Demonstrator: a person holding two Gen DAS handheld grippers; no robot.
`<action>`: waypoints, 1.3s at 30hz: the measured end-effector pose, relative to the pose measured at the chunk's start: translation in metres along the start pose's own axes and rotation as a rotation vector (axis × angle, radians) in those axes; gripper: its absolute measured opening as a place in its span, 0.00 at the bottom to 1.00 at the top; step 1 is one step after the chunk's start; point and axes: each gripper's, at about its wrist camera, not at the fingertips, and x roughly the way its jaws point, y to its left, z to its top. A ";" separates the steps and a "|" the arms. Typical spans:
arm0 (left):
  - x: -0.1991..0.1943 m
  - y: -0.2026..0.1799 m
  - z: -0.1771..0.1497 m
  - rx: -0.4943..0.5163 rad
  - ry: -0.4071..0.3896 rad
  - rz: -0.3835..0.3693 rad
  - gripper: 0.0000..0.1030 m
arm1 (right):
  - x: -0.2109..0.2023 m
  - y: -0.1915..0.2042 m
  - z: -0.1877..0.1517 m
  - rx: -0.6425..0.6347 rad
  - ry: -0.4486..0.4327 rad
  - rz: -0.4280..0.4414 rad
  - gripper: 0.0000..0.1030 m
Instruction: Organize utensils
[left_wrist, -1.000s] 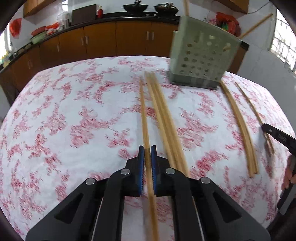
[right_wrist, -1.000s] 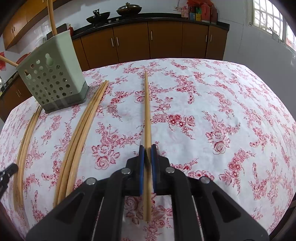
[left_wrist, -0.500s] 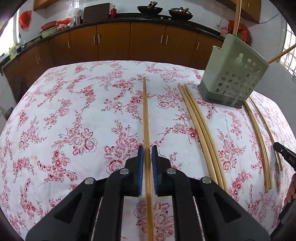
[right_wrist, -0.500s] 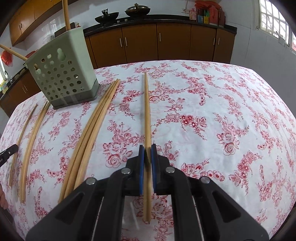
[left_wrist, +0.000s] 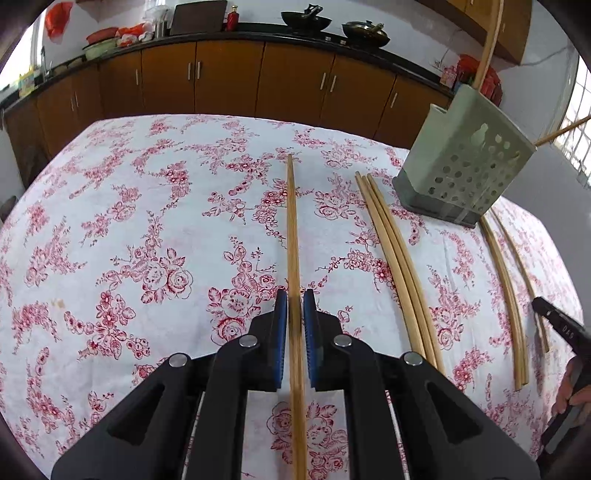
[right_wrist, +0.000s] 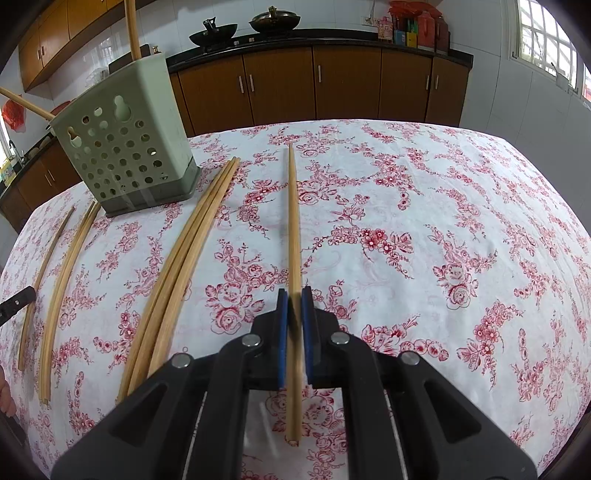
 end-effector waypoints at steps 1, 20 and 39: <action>0.000 0.001 0.000 -0.005 0.000 -0.004 0.10 | 0.000 0.000 0.000 0.000 0.000 0.000 0.09; -0.015 -0.016 -0.020 0.080 0.006 0.067 0.16 | -0.006 0.001 -0.007 0.028 0.002 0.021 0.09; -0.097 -0.021 0.019 0.041 -0.215 0.014 0.07 | -0.105 -0.017 0.033 0.086 -0.305 0.076 0.07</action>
